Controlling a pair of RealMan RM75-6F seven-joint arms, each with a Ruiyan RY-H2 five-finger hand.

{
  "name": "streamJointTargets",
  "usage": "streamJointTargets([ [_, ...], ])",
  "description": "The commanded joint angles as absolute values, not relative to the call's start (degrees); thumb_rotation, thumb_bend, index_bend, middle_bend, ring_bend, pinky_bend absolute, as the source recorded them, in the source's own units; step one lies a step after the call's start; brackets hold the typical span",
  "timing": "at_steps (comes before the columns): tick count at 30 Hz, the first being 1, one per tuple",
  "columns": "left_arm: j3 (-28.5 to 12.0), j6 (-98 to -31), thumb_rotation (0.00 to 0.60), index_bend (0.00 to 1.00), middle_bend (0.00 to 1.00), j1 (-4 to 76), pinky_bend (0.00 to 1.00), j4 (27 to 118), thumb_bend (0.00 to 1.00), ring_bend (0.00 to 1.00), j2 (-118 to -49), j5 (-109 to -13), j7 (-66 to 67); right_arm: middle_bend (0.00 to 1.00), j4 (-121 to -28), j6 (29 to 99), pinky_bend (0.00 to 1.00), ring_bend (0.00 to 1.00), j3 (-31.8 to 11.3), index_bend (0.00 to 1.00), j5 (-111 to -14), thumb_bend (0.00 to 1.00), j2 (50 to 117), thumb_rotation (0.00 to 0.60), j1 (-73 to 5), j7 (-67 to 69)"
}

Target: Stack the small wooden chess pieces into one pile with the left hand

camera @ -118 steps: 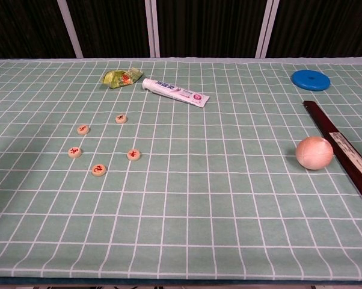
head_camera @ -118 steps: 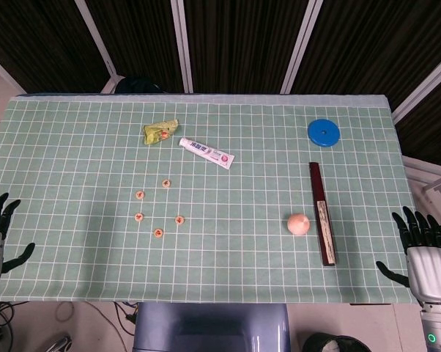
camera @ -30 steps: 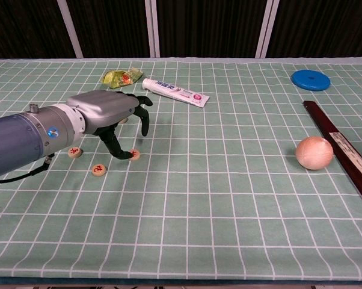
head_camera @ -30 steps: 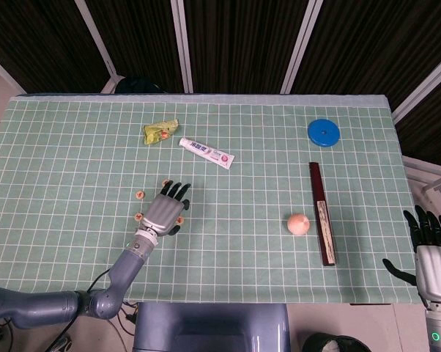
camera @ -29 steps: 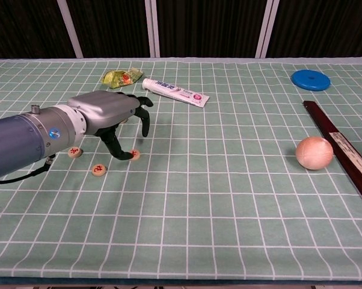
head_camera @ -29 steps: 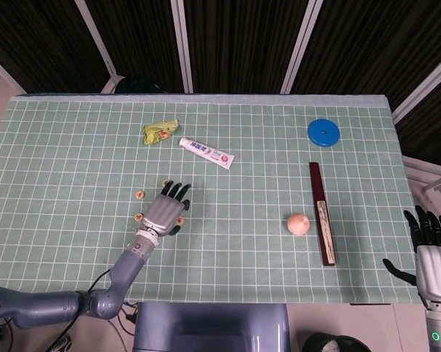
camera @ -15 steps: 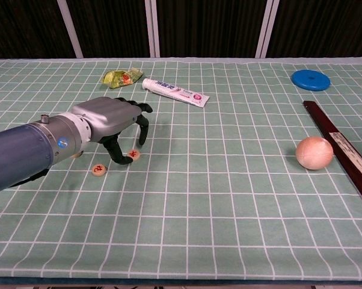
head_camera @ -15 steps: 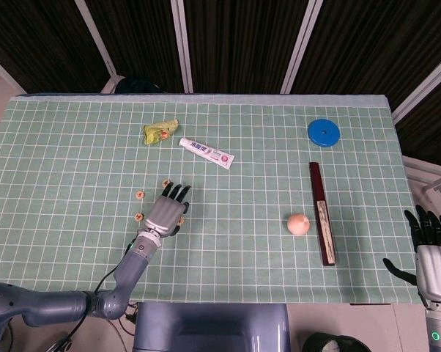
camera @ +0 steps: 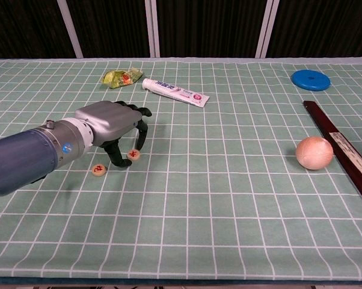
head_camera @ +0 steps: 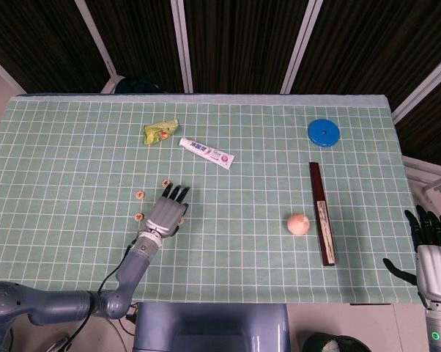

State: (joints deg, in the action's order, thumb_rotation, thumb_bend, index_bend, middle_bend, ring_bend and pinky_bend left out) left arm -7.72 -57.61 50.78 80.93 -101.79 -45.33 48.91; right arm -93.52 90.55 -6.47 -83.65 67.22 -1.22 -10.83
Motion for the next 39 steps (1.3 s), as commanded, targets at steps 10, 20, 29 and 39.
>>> streamJointTargets([
  [10,-7.17,-58.53,0.6,0.49,0.0,51.37,0.0,79.61,0.28,0.0,-102.81,-44.54,50.65,0.01,-93.59,90.28,0.0,0.0,-6.47,0.09,-83.46,0.23,67.15,0.6,-1.29,-10.59],
  [20,-7.06,-59.13,0.6,0.51,0.0,51.92,0.0,79.38,0.3,0.0,-103.32,-43.63,52.37,0.01,-93.64,90.31,0.0,0.0,-6.53,0.09,-83.33,0.23,67.18,0.6,-1.27,-10.61],
  [29,-7.41,-60.75,0.6,0.52,0.0,51.35,0.0,84.01,0.31,0.0,-100.48,-44.71,51.55,0.01,-93.51,90.44,0.0,0.0,-6.53,0.09,-83.46,0.23,67.17,0.6,-1.25,-10.43],
  [39,-3.47,-62.73,0.6,0.52,0.0,47.52,0.0,92.76,0.31,0.0,-91.24,-48.62,48.78,0.01,-93.68,90.39,0.0,0.0,-6.41,0.09,-83.54,0.23,67.23,0.6,-1.24,-10.68],
])
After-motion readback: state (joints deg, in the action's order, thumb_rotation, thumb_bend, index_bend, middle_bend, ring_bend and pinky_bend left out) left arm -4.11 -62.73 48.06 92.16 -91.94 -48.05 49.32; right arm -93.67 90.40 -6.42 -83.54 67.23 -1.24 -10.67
